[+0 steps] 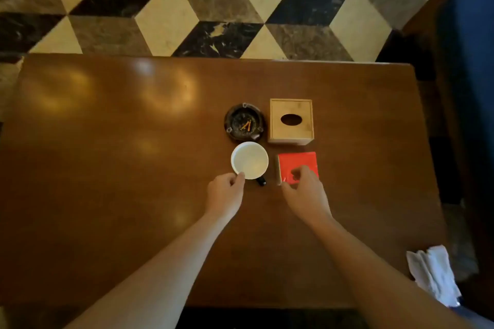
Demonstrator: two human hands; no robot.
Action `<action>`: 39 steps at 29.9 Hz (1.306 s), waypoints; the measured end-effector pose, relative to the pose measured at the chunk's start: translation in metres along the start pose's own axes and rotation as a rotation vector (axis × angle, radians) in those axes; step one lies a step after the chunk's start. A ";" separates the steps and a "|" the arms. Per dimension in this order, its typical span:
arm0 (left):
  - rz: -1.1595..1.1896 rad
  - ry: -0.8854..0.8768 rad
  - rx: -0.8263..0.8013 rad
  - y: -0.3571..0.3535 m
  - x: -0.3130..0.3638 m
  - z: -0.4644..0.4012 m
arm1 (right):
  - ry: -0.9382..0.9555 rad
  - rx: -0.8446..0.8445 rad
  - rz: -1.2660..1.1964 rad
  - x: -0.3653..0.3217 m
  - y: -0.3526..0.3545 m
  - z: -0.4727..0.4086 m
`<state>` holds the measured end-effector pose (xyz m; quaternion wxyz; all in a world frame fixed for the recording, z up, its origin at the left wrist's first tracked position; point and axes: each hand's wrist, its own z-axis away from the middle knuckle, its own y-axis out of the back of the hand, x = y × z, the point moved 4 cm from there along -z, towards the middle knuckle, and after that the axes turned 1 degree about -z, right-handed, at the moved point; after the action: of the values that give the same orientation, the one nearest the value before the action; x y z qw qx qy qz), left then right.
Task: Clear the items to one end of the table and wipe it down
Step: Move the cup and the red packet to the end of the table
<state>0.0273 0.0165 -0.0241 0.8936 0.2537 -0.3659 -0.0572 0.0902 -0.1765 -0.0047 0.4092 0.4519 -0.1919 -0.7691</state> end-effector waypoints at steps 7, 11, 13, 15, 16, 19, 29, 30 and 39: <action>0.325 0.402 0.153 -0.020 -0.031 -0.051 | -0.137 0.222 0.110 0.033 -0.012 -0.037; 0.432 0.480 0.025 -0.037 -0.034 -0.066 | -0.140 0.172 0.142 0.050 -0.026 -0.060; 0.456 0.470 -0.021 -0.044 -0.038 -0.074 | -0.148 0.167 0.161 0.055 -0.038 -0.067; 0.492 0.459 -0.055 -0.048 -0.038 -0.078 | -0.136 0.195 0.205 0.057 -0.045 -0.069; 0.514 0.457 -0.073 -0.051 -0.042 -0.082 | -0.134 0.203 0.227 0.058 -0.050 -0.073; 0.529 0.434 -0.125 -0.055 -0.045 -0.088 | -0.153 0.233 0.228 0.063 -0.057 -0.083; 0.714 0.536 -0.033 -0.006 -0.064 -0.070 | -0.235 0.206 0.243 0.047 -0.058 -0.080; 0.740 0.553 -0.016 0.006 -0.073 -0.063 | -0.255 0.208 0.256 0.043 -0.059 -0.073; 0.982 0.652 0.288 0.186 -0.199 -0.040 | 0.093 0.072 0.328 -0.136 -0.197 -0.018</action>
<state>-0.1049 0.2510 -0.0802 0.8384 0.1779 -0.1518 0.4923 0.0508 0.0504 -0.0716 0.5212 0.4641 -0.2714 -0.6628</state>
